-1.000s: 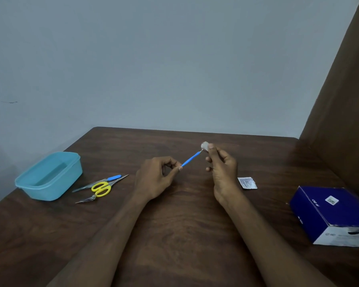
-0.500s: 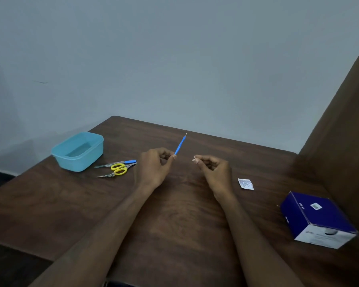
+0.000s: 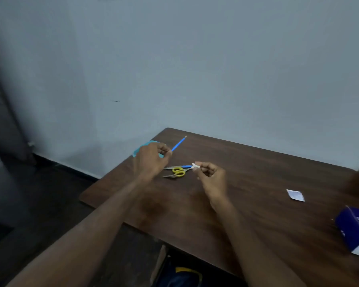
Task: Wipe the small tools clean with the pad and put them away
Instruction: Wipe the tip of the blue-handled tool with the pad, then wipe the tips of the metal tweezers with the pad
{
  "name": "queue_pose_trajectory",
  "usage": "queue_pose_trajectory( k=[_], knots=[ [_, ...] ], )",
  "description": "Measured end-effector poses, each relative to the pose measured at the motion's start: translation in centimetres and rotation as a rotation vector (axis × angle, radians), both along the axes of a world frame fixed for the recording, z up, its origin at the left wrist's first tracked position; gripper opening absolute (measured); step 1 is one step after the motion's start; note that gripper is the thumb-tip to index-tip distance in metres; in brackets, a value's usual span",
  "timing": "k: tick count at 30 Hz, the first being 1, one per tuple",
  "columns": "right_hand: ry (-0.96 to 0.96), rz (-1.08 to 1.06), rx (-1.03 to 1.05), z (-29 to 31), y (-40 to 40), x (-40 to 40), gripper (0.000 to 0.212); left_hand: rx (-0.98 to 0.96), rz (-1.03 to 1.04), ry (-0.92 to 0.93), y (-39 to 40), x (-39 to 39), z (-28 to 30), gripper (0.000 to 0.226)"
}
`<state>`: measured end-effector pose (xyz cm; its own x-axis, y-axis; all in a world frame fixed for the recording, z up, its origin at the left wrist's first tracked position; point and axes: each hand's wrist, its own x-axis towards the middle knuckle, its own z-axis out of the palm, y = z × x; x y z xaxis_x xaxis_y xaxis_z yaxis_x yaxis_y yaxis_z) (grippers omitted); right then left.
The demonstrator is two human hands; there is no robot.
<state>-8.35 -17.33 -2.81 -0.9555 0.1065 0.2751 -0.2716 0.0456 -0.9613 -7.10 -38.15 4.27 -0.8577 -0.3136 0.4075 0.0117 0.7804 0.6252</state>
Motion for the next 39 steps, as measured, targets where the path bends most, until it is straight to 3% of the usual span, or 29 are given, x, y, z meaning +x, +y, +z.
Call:
queue_pose_trajectory(
  k=[5,9,14,18,34,39],
  knots=[
    [-0.021,-0.071,-0.038,-1.8,-1.7,0.2,0.011,-0.06,0.149,-0.144,-4.6,-0.4,2.6,0.012],
    [-0.045,0.005,-0.044,-1.5,-1.2,-0.2,0.009,-0.146,0.213,-0.322,-6.4,-1.6,4.1,0.011],
    [-0.042,0.02,-0.085,-1.5,-1.4,-0.2,0.005,-0.314,0.218,-0.481,-6.0,-3.5,4.8,0.037],
    [-0.017,0.007,-0.072,-1.8,-1.3,-0.4,0.009,-0.428,0.21,-0.533,-5.6,-4.4,4.3,0.04],
    [-0.002,-0.003,0.002,-1.8,-1.4,-0.3,0.012,-0.647,0.192,-0.543,-4.2,-5.7,3.3,0.043],
    [0.009,0.005,-0.002,-1.6,-1.5,-0.1,0.014,-0.69,0.145,-0.308,-2.8,-5.7,3.5,0.022]
  ],
)
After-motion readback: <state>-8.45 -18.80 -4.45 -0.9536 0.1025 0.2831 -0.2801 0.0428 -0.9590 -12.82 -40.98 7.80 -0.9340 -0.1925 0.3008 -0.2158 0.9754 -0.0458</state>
